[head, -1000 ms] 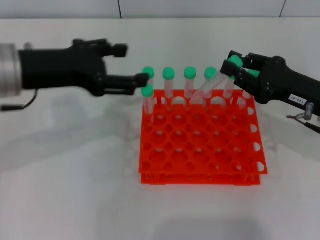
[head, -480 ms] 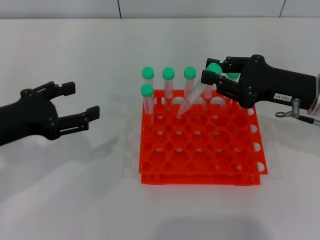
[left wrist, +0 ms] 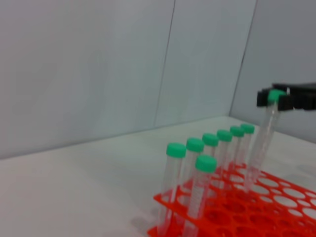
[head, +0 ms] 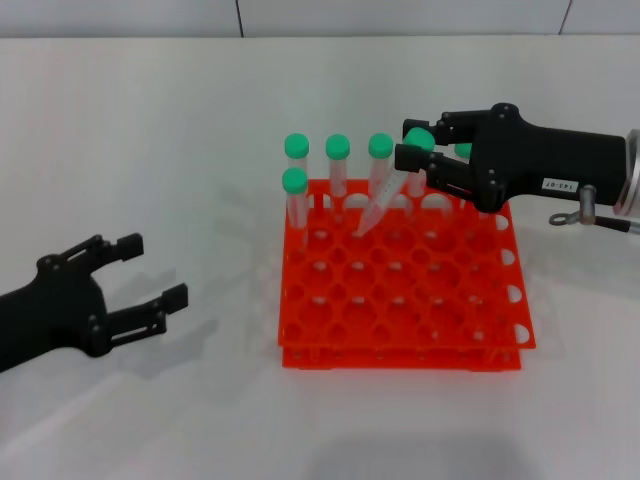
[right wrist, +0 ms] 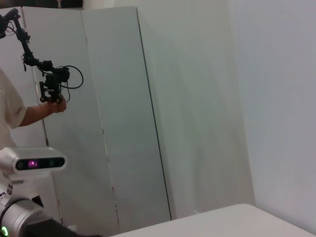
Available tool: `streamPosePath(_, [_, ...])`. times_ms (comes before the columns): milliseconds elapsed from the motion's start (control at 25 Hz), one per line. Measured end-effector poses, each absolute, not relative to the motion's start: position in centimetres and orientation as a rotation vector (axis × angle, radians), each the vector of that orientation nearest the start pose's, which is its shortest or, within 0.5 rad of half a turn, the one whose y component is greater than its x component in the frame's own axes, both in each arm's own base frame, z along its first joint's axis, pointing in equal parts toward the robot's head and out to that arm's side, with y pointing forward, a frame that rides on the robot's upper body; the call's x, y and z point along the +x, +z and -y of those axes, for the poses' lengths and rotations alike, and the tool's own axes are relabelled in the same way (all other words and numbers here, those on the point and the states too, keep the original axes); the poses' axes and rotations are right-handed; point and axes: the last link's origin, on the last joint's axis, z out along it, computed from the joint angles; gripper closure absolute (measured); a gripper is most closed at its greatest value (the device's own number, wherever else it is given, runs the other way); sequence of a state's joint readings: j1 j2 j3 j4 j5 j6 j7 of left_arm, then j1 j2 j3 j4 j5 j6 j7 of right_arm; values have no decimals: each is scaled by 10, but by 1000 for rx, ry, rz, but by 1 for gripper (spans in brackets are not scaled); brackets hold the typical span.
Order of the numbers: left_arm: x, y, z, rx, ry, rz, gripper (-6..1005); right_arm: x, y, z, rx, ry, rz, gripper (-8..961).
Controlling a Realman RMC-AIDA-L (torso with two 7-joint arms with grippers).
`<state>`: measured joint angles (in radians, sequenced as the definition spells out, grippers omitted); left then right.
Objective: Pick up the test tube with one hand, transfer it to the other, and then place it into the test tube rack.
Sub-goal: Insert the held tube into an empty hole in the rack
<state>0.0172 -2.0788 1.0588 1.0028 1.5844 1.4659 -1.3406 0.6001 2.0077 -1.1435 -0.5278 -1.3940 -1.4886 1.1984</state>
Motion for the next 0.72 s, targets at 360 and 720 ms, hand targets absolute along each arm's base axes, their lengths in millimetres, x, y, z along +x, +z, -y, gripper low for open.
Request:
streamPosePath(360, [-334,35,-216,-2459,-634,689,114,187,-6,-360,-2754,959,-245,669])
streamPosePath(720, [-346,37,-212,-2422,-608,683,113,175,-9,-369,-2811,857,-247,666])
